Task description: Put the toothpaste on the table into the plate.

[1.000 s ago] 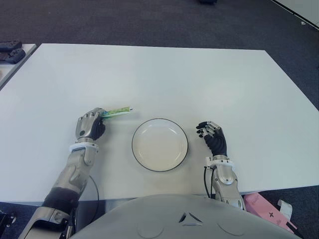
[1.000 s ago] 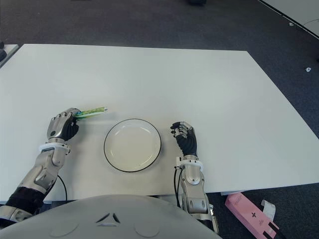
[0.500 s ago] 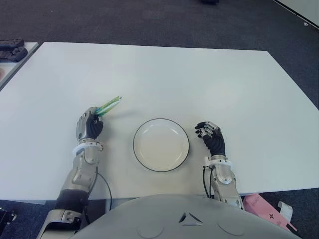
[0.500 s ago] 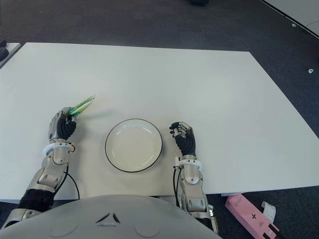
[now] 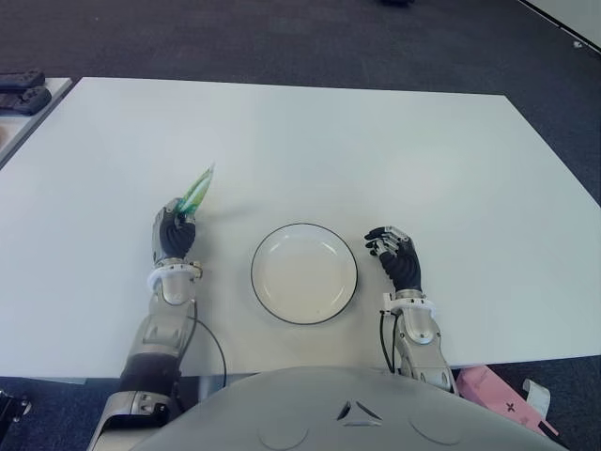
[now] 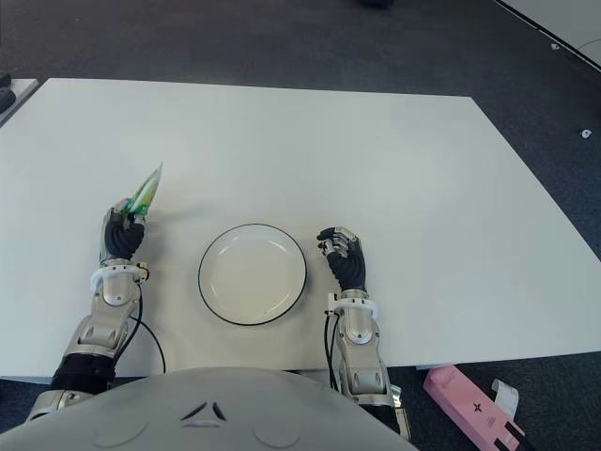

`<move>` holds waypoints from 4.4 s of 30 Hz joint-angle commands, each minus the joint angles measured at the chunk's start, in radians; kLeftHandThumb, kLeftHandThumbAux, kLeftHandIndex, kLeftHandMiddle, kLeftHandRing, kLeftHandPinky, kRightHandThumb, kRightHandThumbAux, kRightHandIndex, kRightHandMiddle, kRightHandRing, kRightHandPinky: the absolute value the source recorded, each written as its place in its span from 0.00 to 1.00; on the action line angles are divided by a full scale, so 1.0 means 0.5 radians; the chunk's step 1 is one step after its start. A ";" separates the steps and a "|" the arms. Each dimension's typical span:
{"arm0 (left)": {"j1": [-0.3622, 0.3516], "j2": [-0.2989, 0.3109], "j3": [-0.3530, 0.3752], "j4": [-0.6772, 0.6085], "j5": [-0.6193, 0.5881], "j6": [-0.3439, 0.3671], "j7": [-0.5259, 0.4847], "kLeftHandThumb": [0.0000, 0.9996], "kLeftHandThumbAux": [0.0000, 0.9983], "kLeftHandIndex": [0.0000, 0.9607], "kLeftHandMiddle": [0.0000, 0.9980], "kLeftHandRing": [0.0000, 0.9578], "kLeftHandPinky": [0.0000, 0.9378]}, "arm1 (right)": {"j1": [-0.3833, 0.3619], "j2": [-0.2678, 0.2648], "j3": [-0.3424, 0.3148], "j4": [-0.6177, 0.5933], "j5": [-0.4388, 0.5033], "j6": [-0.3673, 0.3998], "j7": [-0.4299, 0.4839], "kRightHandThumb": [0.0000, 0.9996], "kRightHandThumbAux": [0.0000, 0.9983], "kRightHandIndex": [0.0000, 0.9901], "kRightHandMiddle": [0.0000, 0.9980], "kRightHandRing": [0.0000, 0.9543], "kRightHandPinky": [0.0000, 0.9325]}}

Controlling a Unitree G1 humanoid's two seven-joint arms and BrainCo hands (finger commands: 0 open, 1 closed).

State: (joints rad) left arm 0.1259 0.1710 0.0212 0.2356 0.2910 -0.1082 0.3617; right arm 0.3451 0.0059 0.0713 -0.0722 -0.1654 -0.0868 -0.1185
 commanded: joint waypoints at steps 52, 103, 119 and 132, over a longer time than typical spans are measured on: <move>-0.255 0.150 -0.692 -0.121 0.707 -0.630 -0.237 0.86 0.67 0.42 0.54 0.92 0.92 | -0.105 -0.044 -0.022 0.176 0.081 -0.100 0.123 0.71 0.73 0.43 0.47 0.48 0.50; -0.033 0.862 -0.591 -0.985 0.727 -0.448 -1.156 0.56 0.41 0.08 0.06 0.09 0.22 | -0.062 -0.012 -0.003 0.071 0.010 -0.018 0.050 0.71 0.73 0.43 0.46 0.49 0.50; 0.076 0.807 -0.439 -1.097 0.533 -0.391 -1.182 0.21 0.43 0.00 0.00 0.00 0.03 | -0.061 0.006 -0.013 0.047 0.022 0.029 0.038 0.71 0.73 0.43 0.47 0.49 0.51; 0.103 0.771 -0.382 -1.110 0.490 -0.388 -1.164 0.16 0.43 0.00 0.00 0.00 0.02 | -0.061 0.012 -0.025 0.061 0.059 -0.024 0.059 0.71 0.73 0.43 0.47 0.49 0.51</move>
State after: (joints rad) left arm 0.1734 0.5626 -0.1755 -0.3161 0.5443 -0.3100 -0.2112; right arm 0.3132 0.0126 0.0610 -0.0487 -0.1472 -0.0938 -0.0941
